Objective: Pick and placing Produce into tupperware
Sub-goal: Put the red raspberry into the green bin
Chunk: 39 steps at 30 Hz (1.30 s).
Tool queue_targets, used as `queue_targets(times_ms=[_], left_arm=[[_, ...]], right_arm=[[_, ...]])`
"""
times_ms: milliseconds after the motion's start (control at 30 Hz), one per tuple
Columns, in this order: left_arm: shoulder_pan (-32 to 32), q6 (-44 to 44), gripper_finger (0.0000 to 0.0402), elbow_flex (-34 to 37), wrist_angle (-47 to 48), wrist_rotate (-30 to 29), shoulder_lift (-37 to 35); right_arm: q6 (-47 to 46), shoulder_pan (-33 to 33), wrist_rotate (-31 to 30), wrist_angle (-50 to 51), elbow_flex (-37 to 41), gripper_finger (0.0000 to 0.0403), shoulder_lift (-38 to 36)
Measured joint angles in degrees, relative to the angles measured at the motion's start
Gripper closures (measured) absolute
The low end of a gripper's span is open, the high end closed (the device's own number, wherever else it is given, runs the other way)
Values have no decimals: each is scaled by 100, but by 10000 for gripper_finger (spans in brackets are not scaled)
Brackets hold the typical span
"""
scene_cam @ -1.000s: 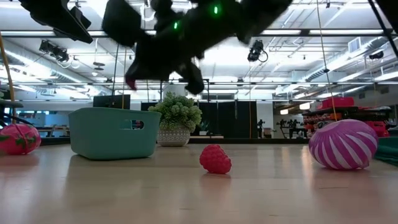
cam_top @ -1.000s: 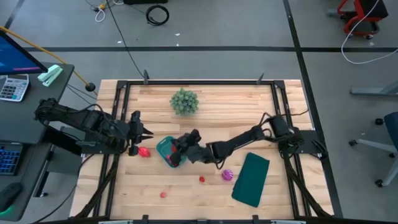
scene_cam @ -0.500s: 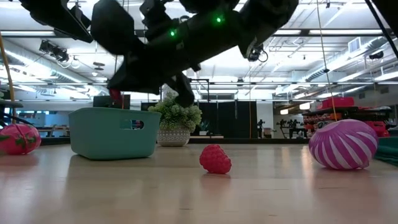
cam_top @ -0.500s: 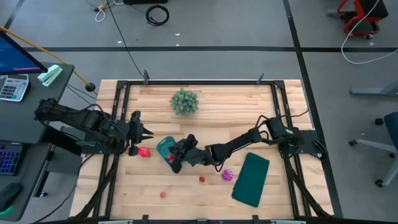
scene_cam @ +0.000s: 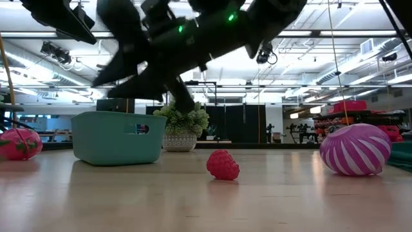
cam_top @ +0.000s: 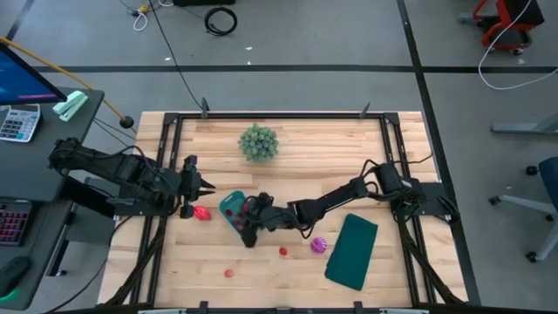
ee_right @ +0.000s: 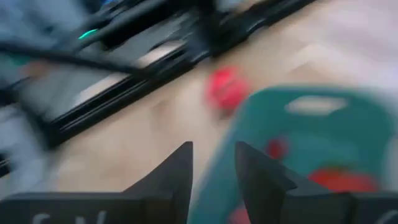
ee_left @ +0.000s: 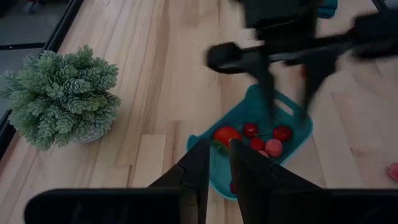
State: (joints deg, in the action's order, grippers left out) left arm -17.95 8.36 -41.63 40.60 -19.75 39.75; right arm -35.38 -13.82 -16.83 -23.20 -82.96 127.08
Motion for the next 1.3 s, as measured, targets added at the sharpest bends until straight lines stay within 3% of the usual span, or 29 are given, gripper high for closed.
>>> queue_targets(times_ms=[100,200,433,533,633,933,1300], left_arm=[[1,-1,335,0,13,0,0],[0,0,338,0,15,0,-1],[1,0,335,0,13,0,0],[-1,-4,332,0,24,0,0],[-1,-4,331,0,30,0,0],[-1,-11,339,0,34,0,0],[1,-13,334,0,48,1,0]], right_arm=[[-431,-114,1060,244,-1,277,-257],[-535,-338,1376,796,-4,279,-568],[-1016,-1110,346,2481,-11,280,-1280],[-1853,-1465,-231,3337,-4,280,-1318],[-2602,-1728,-405,3893,-4,280,-1208],[-2410,-1897,-720,4259,-2,277,-588],[-2294,-1566,-963,4719,-2,257,-535]])
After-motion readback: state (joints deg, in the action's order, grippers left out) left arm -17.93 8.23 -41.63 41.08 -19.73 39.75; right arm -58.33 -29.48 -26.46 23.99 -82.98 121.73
